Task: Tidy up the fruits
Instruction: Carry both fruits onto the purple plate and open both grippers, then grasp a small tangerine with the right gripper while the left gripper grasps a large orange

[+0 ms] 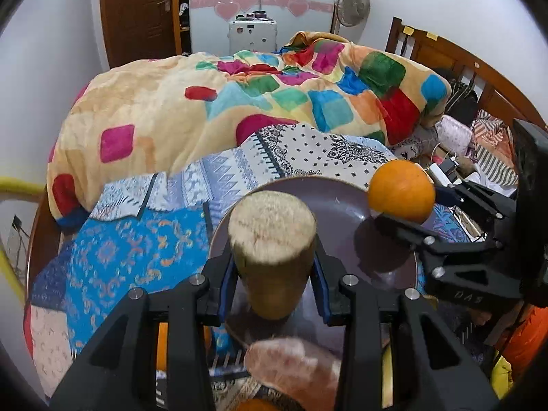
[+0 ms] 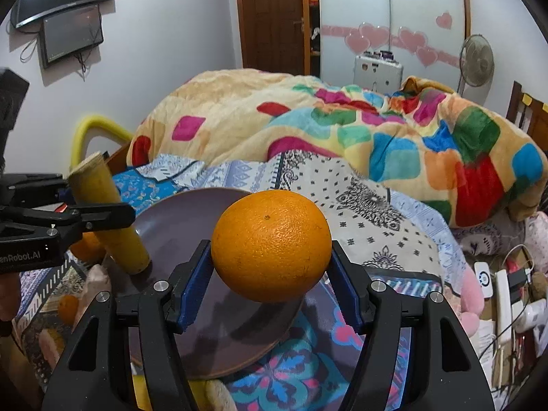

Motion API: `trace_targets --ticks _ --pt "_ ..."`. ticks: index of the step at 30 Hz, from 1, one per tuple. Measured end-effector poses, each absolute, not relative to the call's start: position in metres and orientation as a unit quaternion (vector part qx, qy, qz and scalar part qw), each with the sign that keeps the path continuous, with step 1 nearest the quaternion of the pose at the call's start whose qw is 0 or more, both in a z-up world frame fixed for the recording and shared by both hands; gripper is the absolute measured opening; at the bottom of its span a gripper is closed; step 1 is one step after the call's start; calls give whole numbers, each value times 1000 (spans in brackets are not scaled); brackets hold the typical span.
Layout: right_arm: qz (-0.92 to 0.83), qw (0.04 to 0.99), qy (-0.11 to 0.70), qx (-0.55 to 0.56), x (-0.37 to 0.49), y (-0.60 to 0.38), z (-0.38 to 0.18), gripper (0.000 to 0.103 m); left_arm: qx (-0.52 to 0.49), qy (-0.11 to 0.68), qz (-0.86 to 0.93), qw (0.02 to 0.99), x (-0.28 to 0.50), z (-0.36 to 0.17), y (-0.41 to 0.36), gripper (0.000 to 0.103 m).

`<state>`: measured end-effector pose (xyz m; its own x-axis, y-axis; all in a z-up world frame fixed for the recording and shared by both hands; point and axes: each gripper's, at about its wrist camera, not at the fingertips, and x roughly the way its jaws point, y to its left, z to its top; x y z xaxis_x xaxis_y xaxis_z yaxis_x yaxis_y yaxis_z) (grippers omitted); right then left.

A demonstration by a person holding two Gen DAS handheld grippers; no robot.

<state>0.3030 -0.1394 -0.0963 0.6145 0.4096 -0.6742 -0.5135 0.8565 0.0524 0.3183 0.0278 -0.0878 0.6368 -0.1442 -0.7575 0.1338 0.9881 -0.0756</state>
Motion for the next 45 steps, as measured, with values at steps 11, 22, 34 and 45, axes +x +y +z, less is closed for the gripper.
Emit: trace_targets --ticks 11,22,34,45 --pt "265 887 365 -97 320 -118 -103 62 -16 428 -64 902 352 -95 27 38" --pt "264 874 390 -120 325 -108 -119 64 -14 433 -62 899 355 -104 29 38" --pt "260 895 346 -112 304 -118 -86 73 -9 405 -36 913 319 -77 53 40" --pt "260 910 298 -126 243 -129 -52 73 -5 378 -26 925 260 -53 60 58"
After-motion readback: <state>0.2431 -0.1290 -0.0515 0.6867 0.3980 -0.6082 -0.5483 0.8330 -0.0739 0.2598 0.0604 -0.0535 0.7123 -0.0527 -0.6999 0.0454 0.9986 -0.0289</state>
